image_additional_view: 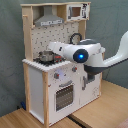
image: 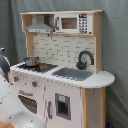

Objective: Play with the kitchen

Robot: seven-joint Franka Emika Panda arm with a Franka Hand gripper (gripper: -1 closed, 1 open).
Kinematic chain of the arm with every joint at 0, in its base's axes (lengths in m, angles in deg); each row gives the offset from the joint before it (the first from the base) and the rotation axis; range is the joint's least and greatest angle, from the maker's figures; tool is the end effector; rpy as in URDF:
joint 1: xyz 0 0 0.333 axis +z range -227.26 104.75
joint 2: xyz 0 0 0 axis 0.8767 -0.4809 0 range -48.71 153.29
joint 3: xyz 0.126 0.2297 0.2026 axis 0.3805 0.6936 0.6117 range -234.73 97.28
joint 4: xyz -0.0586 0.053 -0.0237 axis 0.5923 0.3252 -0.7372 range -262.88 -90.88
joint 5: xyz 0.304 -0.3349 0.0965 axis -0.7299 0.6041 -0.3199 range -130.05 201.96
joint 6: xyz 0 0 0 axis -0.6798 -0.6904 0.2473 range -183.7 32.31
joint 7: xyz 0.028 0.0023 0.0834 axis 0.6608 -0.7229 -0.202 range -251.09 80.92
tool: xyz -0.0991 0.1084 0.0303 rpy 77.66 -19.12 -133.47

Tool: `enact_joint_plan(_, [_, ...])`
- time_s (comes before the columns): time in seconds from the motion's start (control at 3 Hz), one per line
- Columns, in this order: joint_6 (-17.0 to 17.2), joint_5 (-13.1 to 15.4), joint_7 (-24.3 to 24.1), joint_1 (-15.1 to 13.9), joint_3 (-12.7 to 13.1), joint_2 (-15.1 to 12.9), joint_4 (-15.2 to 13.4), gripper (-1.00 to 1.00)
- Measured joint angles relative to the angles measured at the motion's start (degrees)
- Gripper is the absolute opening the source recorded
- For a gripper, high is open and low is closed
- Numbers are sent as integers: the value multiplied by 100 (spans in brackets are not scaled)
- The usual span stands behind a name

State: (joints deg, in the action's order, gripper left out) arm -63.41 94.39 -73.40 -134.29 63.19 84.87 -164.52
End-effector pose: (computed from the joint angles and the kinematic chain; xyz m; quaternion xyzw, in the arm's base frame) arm 0.3688 0.6575 0.5432 0.5629 0.5049 0.2337 0.6113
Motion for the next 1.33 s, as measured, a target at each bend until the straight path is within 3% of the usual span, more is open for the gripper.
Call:
enact_joint_plan(0.33, [-87,250,-206,150,0,-238,-376,100])
enact_joint_plan(1.33, [-365,1468,-956,707,12,-1357,-1820,100])
